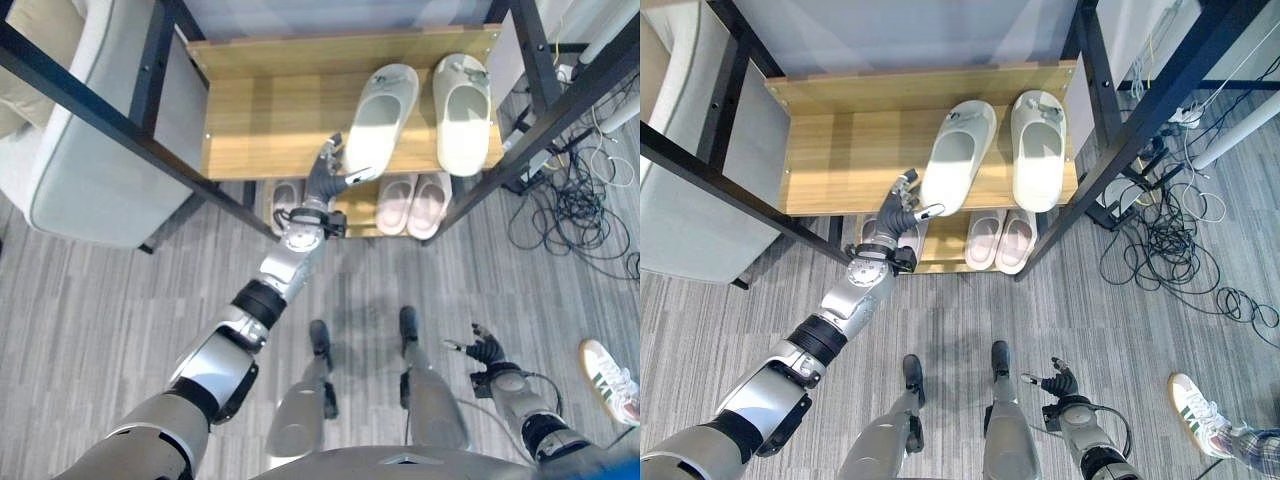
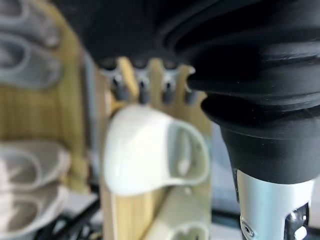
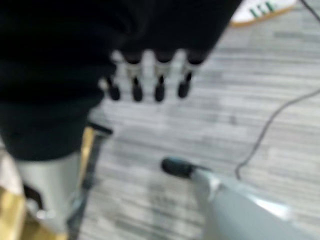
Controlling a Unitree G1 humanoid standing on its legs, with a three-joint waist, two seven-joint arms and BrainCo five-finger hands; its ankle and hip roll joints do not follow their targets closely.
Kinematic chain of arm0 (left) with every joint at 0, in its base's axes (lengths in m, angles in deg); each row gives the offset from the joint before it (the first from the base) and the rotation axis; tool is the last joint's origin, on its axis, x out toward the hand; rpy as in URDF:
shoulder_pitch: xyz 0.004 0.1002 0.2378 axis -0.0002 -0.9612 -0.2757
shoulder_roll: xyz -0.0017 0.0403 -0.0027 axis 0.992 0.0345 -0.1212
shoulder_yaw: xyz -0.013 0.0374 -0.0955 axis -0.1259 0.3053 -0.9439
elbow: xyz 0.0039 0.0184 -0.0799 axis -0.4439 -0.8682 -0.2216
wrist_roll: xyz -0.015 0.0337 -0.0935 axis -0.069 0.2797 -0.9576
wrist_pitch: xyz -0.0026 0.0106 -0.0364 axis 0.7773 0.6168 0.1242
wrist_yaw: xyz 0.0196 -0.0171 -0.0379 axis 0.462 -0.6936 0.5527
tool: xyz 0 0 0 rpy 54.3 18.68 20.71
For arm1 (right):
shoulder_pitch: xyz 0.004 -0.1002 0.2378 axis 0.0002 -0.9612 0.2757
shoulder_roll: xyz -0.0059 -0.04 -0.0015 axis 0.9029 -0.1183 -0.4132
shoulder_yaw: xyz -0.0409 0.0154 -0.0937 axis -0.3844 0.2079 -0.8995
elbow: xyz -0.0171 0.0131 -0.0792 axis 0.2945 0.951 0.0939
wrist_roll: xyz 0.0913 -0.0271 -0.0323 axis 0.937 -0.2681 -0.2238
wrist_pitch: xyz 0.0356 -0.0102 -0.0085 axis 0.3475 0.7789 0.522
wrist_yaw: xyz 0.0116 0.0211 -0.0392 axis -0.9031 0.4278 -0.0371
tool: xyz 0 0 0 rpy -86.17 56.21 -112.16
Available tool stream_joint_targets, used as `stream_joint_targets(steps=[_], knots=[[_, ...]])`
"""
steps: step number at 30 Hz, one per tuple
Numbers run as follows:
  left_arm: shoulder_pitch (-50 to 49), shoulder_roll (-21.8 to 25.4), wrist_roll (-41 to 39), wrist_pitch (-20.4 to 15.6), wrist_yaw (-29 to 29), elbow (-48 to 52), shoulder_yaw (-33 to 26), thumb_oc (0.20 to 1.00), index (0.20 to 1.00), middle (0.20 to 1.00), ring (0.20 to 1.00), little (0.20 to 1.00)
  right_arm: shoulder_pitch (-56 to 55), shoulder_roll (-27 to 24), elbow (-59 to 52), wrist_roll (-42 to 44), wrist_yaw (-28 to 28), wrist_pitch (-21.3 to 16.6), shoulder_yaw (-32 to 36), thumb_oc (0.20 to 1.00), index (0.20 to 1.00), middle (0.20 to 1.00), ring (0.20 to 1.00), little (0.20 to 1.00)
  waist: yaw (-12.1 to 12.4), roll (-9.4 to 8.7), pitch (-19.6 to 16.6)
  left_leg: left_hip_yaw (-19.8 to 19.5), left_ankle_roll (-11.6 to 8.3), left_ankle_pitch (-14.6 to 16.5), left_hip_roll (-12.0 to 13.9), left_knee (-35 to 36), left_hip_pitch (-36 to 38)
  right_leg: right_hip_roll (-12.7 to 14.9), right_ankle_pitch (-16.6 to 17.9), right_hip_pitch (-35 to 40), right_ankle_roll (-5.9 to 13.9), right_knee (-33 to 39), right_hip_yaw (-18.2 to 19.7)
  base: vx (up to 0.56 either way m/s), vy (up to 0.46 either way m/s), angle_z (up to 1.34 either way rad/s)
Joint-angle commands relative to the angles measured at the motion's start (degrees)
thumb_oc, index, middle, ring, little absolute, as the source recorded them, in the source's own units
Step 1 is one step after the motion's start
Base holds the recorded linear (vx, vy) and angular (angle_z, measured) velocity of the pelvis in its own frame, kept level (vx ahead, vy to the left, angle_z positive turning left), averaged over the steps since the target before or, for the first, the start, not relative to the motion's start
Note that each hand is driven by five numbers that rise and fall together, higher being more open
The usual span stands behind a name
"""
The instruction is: Arrange the slippers neatly on the shoe rack.
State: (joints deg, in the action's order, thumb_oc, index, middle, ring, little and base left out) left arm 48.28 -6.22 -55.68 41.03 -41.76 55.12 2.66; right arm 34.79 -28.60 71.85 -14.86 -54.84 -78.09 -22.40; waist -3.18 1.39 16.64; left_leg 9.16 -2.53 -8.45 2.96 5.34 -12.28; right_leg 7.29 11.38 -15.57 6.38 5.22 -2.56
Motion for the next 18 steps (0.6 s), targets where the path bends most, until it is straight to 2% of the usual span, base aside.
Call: stream_joint_targets(steps=[1,11,18], knots=[[2.45,-3.04,-0.96,-1.87,-0.97,-0.21,-0.8,1.0,1.0,1.0,1.0,1.0,0.5,-1.42,-1.45,-0.97,0.41,0.05,-0.95,1.0,1.0,1.0,1.0,1.0,0.08,1.55,-0.19,-7.01,-0.12,5.59,0.31,-8.15,-7.61,1.28,-10.24,-1.53,1.85,-8.07,-0.96,0.0,0.0,0.0],[3.28,-5.67,-4.04,-2.05,-0.46,0.5,0.59,1.0,1.0,1.0,1.0,1.0,0.61,-1.39,-0.77,-0.98,0.42,0.6,-1.84,1.0,1.0,1.0,1.0,1.0,-0.13,1.93,-0.36,-6.85,-0.02,5.61,0.35,-7.74,-6.75,1.19,-10.41,-0.89,1.85,-7.94,-0.85,0.0,0.0,0.0],[9.24,-8.7,0.99,-1.54,1.11,-4.17,1.62,1.0,1.0,1.0,1.0,1.0,0.83,-2.23,0.59,0.04,0.14,0.14,-2.37,1.0,1.0,1.0,1.0,1.0,-0.72,1.27,-0.31,-7.14,-0.01,5.54,0.37,-7.9,-7.32,1.04,-10.52,-1.19,1.64,-8.03,-0.79,0.0,0.0,0.0]])
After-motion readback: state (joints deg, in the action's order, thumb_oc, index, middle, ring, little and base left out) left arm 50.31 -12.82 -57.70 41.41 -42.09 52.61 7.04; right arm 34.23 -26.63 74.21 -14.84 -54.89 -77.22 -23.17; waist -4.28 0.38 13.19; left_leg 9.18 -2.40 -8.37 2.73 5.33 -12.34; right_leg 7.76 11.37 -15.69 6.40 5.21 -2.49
